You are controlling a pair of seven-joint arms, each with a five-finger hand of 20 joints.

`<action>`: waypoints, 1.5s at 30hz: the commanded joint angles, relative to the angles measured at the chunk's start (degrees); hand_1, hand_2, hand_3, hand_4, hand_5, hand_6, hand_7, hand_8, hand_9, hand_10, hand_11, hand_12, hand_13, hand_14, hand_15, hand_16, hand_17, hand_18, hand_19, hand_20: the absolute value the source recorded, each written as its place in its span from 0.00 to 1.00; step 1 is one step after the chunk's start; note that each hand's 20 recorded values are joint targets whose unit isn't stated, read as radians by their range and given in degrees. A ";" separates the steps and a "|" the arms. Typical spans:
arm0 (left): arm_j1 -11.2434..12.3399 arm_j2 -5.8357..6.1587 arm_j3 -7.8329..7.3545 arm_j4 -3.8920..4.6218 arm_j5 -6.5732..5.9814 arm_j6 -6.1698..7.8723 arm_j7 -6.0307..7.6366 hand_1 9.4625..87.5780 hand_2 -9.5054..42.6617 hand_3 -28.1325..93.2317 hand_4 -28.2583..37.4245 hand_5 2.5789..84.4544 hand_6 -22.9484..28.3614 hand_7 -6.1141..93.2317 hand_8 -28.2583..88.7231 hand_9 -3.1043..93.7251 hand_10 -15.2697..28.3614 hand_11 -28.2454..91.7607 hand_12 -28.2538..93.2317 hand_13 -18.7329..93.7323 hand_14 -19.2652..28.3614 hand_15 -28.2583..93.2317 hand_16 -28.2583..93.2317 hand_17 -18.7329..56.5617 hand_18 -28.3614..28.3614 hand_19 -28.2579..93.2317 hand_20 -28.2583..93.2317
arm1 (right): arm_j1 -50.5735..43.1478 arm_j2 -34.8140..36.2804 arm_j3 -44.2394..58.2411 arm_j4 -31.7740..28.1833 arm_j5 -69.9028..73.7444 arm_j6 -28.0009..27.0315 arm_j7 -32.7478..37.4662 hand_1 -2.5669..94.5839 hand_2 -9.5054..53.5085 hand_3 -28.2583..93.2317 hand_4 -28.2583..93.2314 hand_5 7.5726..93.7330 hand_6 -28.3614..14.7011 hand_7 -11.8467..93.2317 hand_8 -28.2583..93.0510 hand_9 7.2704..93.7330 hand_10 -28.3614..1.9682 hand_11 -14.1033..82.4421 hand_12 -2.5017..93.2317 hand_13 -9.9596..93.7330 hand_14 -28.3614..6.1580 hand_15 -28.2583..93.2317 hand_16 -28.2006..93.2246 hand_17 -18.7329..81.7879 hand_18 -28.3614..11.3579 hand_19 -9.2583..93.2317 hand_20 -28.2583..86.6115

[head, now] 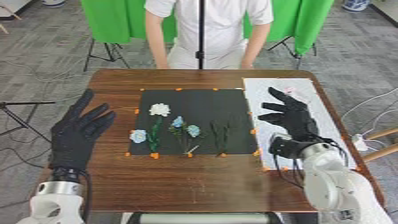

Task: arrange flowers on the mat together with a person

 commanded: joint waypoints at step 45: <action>-0.78 1.88 2.27 0.34 -3.69 -1.05 1.48 0.13 0.39 0.85 0.00 0.34 0.56 0.14 0.17 0.38 0.82 0.42 0.31 0.40 0.99 0.63 0.15 0.19 1.00 0.83 0.03 | 37.88 21.49 -26.45 34.00 -45.93 -17.84 36.70 0.31 0.08 0.96 0.00 0.34 0.75 0.25 0.11 0.39 0.42 0.23 0.15 0.59 0.39 0.67 0.27 0.35 0.19 0.81 0.33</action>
